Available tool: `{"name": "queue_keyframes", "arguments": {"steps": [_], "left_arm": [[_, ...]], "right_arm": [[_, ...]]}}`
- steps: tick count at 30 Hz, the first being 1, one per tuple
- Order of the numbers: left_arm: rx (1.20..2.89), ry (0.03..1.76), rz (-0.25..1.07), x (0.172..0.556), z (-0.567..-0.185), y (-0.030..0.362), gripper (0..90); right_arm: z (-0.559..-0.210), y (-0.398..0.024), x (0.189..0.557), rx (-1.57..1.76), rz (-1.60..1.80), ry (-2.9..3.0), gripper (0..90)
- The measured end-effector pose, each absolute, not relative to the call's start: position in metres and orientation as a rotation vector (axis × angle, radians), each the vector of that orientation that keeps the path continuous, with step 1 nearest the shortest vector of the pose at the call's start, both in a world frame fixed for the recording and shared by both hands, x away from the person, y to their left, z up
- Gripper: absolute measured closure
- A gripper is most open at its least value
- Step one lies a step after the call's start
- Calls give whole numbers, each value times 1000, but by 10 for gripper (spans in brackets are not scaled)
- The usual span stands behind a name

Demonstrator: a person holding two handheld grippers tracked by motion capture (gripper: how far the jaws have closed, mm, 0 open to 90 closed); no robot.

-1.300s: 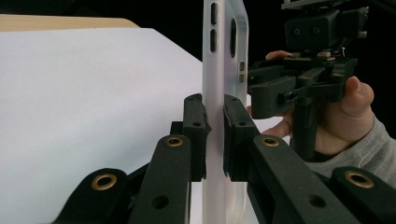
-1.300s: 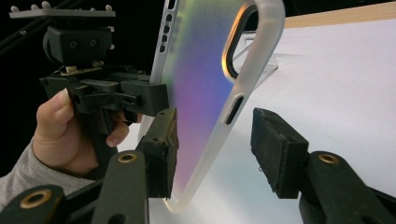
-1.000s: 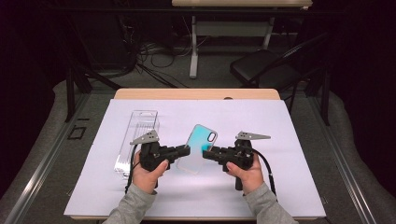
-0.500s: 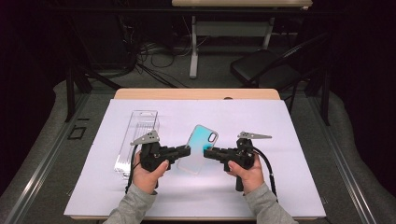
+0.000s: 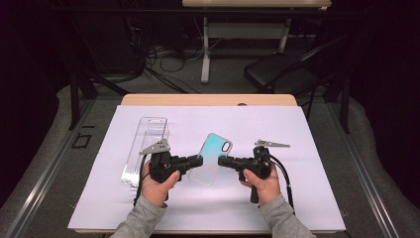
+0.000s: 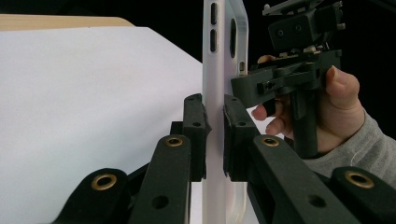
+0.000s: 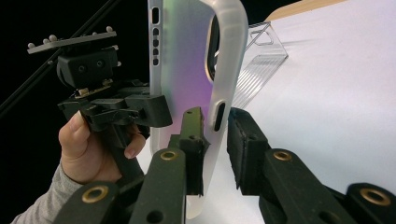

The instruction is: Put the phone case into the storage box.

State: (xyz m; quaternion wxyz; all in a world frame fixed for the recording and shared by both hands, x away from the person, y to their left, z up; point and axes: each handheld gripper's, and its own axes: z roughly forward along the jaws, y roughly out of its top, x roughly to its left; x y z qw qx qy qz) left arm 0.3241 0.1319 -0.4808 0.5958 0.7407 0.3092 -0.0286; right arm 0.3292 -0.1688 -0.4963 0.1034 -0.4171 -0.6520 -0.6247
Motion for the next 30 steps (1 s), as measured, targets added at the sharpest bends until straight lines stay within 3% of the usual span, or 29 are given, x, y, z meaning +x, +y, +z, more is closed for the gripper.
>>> {"name": "queue_keyframes", "arguments": {"steps": [30], "left_arm": [[1714, 730, -80, 324, -482, 131, 825]], "right_arm": [[-498, -168, 329, -1236, -1856, -1893, 796]]}}
